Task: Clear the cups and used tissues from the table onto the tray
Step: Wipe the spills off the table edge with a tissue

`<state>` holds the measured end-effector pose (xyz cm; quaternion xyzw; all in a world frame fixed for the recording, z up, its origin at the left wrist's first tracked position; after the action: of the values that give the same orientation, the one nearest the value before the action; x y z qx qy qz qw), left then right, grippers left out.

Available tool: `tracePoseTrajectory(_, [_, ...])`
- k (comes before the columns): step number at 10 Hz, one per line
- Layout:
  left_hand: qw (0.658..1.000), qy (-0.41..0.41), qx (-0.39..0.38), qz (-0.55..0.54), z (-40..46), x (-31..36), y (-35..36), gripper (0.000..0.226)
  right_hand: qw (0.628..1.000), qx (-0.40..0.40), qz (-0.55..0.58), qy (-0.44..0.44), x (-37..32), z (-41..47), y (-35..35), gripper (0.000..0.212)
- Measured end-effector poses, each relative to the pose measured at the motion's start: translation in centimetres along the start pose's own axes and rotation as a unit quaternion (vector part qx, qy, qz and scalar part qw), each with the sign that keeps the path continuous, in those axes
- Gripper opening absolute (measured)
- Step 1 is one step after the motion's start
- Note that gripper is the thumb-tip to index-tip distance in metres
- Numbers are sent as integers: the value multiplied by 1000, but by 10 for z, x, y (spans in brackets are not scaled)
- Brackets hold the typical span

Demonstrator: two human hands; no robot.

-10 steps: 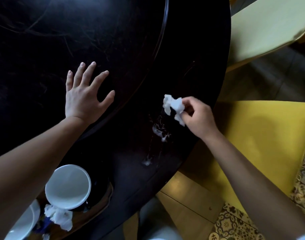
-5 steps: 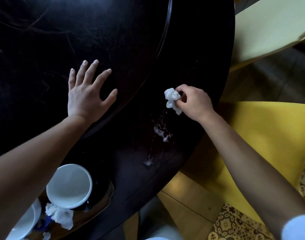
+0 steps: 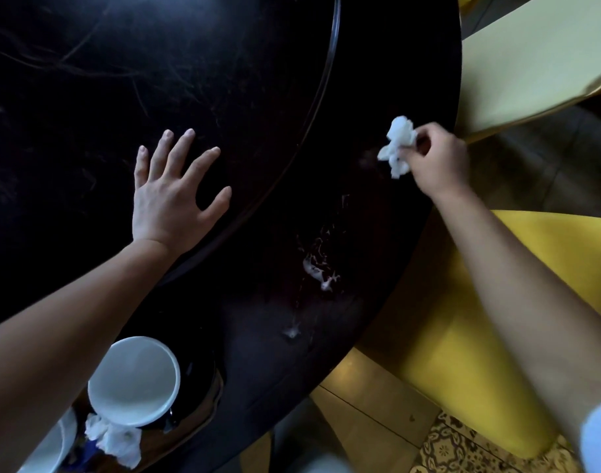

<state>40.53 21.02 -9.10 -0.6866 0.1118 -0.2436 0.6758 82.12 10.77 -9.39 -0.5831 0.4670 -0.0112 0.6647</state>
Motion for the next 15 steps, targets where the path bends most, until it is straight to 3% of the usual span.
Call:
tracePoseTrajectory(3, [1000,-1,-1,3,1,0,-1,64,996,-7,-88,0,-5,57,17,27])
tracePoseTrajectory(5, [1000,-1,3,2,1,1,-2,61,982,-117,-85,-121,-35,-22,60,32])
tracePoseTrajectory(7, [1000,0,-1,1,0,0,-1,61,960,-211,-64,-171,-36,-138,87,30])
tracePoseTrajectory(8, [1000,1,-2,1,-1,0,-1,61,965,-208,-17,-157,-36,-139,79,29])
tracePoseTrajectory(9, [1000,0,-2,4,-1,-1,-1,61,994,-65,35,-76,-20,-78,39,28])
tracePoseTrajectory(10, [1000,2,-3,3,0,-1,-1,62,1000,25,-14,1,-1,-14,3,36])
tracePoseTrajectory(11, [1000,1,-1,0,0,-1,0,64,995,50,-61,57,8,27,-14,25])
tracePoseTrajectory(12, [1000,1,3,-2,1,0,0,64,991,63,-104,57,2,51,-19,19])
tracePoseTrajectory(15, [1000,1,8,-1,2,1,0,63,992,20,-121,7,-2,51,11,40])
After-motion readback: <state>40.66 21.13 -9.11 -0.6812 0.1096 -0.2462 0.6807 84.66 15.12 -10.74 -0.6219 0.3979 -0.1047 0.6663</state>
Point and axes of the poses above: each hand's wrist, its own z-axis towards the middle knuckle, its own y-axis out of the palm, x = y × z, the point moved 10 cm from there along z, towards the middle knuckle, and after that the axes turned 8 degrees about z, right-handed, at the moved point
